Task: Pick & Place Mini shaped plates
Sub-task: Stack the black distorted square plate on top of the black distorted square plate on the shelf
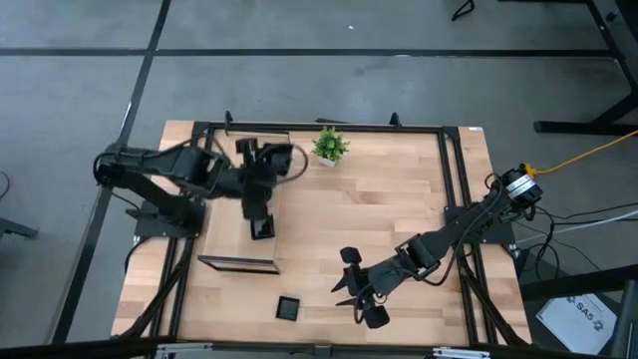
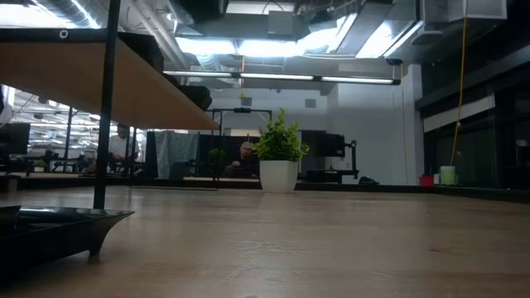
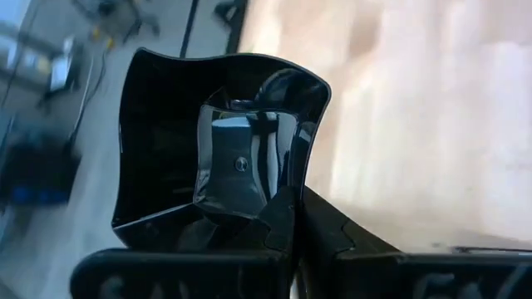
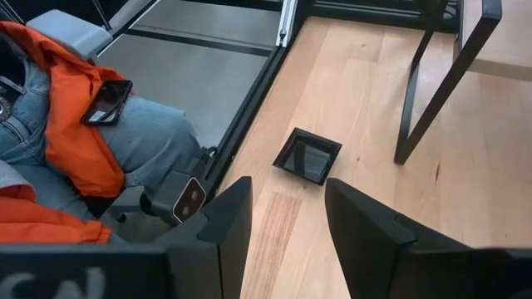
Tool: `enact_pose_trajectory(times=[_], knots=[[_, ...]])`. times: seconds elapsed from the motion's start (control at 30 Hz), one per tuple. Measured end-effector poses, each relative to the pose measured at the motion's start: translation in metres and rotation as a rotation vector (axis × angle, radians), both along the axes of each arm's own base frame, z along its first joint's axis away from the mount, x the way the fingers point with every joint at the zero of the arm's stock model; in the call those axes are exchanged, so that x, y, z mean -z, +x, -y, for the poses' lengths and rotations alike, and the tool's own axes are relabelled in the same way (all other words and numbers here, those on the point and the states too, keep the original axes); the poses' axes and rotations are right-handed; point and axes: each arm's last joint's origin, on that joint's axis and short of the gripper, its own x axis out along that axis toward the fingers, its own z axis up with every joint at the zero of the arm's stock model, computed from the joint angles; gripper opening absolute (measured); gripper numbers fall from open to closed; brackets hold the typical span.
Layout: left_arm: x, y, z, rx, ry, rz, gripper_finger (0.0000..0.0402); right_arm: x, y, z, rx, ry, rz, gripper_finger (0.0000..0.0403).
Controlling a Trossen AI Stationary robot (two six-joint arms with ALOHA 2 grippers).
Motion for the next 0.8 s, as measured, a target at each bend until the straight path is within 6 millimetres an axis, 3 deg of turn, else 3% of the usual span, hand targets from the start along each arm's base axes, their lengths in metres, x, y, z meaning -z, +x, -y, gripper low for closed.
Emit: enact_pose_trajectory(times=[0.17, 0.37, 0.8], knots=[[0.005, -0.004, -0.029, -0.135, -0.031, -0.070, 0.0003, 0.000, 0.000, 0.000, -0.025, -0.041, 0.017, 0.0152], [0.010, 0.001, -0.049, -0.169, -0.076, -0.118, 0.0003, 0.000, 0.000, 0.000, -0.036, -0.059, 0.025, 0.0152], [0.044, 0.038, -0.058, -0.140, -0.091, -0.300, 0.0003, 0.000, 0.001, 0.001, -0.034, -0.058, 0.026, 0.0152]])
